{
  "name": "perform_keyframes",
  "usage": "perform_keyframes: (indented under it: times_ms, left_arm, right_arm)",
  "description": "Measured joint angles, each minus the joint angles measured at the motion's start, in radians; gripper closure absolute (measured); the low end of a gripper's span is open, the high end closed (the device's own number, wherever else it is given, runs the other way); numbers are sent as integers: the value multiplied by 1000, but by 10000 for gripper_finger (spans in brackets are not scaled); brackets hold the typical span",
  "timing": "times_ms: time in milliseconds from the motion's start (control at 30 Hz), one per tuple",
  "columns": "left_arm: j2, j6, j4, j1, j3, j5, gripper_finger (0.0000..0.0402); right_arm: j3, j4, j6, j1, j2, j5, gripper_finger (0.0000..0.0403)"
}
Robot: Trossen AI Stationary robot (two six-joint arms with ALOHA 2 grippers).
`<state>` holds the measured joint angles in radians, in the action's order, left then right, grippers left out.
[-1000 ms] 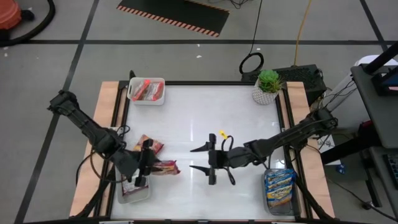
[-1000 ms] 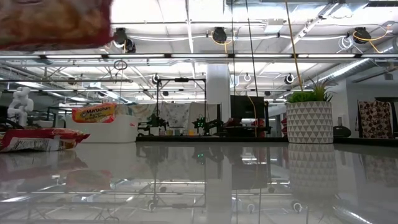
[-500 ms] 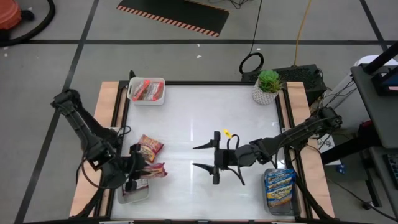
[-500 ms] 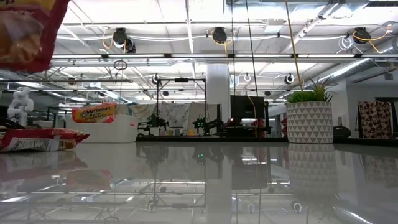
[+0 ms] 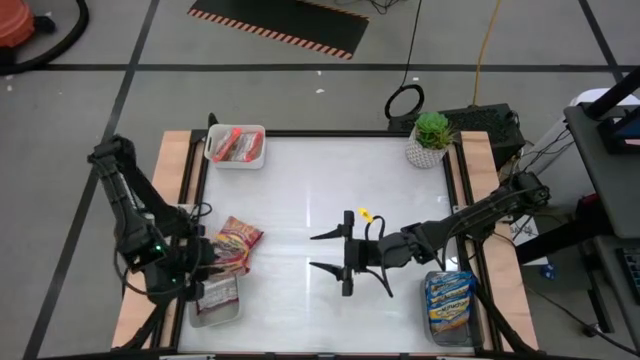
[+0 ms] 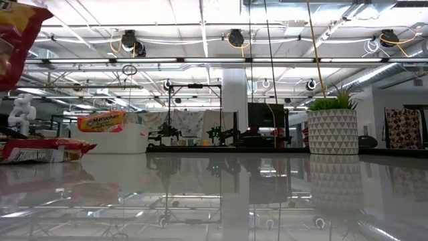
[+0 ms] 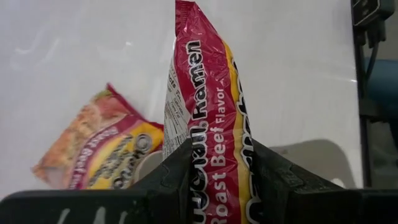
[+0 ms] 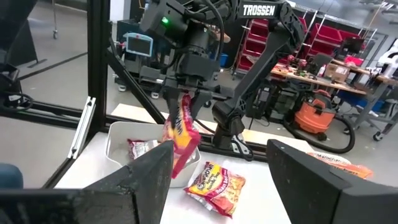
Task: Sort Maruchan noodles
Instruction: Put the bottom red noodle pack into the gray bin
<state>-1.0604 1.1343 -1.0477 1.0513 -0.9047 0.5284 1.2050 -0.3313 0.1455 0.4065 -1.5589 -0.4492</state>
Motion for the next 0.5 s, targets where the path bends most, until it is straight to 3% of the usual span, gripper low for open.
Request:
perform_keyframes:
  times_ms: [133,500]
  left_arm:
    - [20,80,-78,72,0,48,282]
    - [21,287,-238,191,0,50,282]
  right_arm:
    - [0,3,-33,0,0,0,151]
    - [0,13,-136,1,0,4,151]
